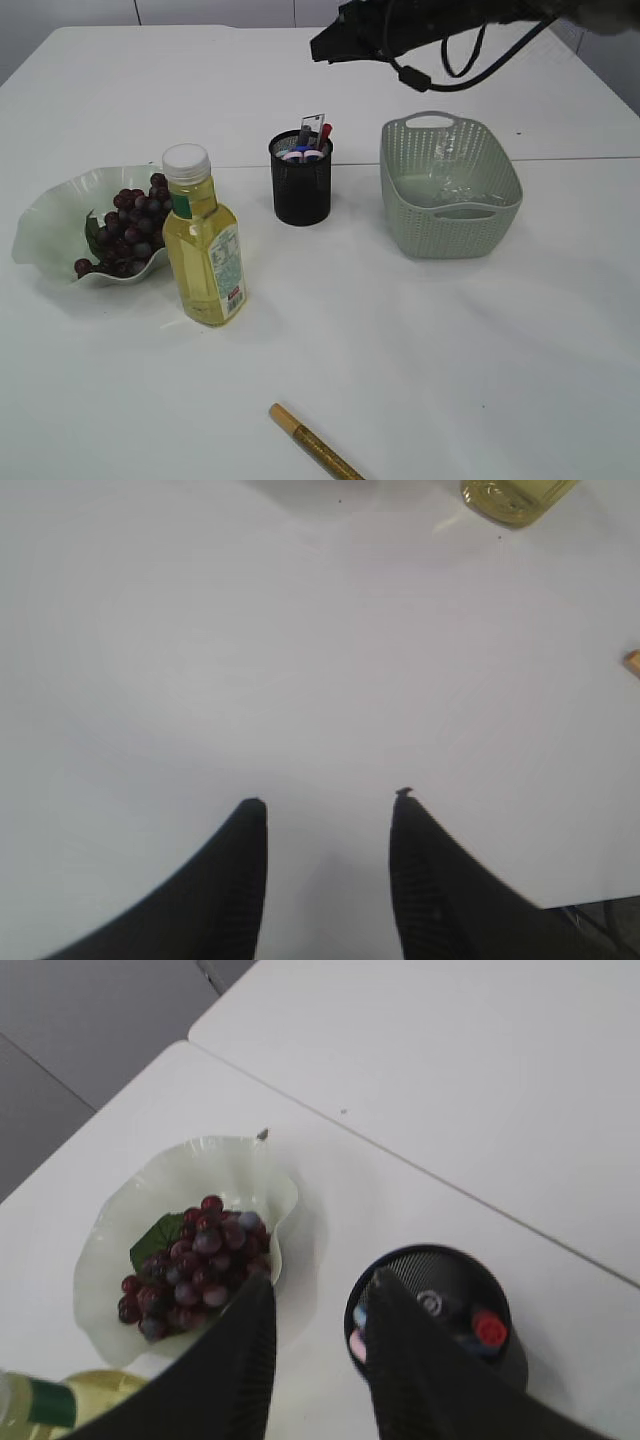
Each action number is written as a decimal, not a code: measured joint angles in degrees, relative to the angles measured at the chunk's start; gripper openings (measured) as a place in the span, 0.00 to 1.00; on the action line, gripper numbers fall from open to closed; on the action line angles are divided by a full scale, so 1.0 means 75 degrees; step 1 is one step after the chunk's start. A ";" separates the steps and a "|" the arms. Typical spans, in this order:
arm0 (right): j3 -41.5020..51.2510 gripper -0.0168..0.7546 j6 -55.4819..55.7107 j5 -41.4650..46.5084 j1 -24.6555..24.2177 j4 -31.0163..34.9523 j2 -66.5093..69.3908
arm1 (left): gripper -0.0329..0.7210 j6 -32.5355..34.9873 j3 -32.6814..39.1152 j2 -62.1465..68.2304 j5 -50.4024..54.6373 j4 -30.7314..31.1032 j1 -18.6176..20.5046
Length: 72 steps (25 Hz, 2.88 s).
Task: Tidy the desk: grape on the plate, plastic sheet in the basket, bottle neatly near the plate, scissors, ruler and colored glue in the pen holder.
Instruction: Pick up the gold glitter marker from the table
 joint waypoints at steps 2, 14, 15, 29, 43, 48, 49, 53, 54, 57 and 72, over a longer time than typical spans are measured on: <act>0.0000 0.32 0.0792 0.0413 0.0045 -0.0698 -0.0406 | 0.45 0.0000 0.0000 0.0000 0.0000 0.0000 0.0000; 0.2884 0.32 0.2977 0.1396 0.1112 -0.3708 -0.3477 | 0.45 0.0000 0.0000 0.0000 0.0000 0.0000 0.0000; 0.3247 0.32 0.3123 0.1521 0.1268 -0.3901 -0.3685 | 0.45 0.0000 0.0000 0.0000 0.0000 0.0000 0.0000; 0.6817 0.33 0.4217 0.1004 0.4097 -0.5509 -0.3882 | 0.45 0.0000 0.0000 0.0000 0.0000 0.0000 0.0000; 0.7291 0.41 0.4469 -0.0388 0.4693 -0.5883 -0.2653 | 0.45 0.0030 0.0000 0.0000 0.0143 0.0000 0.0000; 0.7291 0.43 0.4537 -0.0676 0.4693 -0.5883 -0.2375 | 0.45 0.0030 0.0000 0.0000 0.0143 0.0000 0.0000; 0.7291 0.43 0.4556 -0.0763 0.4693 -0.5898 -0.2340 | 0.45 0.0030 0.0000 0.0000 0.0143 0.0000 0.0000; 0.7291 0.43 0.4588 -0.1045 0.4693 -0.5898 -0.2289 | 0.45 0.0030 0.0000 0.0000 0.0143 0.0000 0.0000; 0.7291 0.43 0.4602 -0.1104 0.4693 -0.5898 -0.2270 | 0.45 0.0030 0.0000 0.0000 0.0143 0.0000 0.0000; 0.7291 0.43 0.4618 -0.1270 0.4693 -0.5925 -0.2259 | 0.45 0.0030 0.0000 0.0000 0.0116 0.0000 0.0000; 0.7291 0.43 0.4642 -0.1375 0.4693 -0.5942 -0.1952 | 0.45 0.0030 0.0000 0.0000 -0.0004 0.0000 0.0000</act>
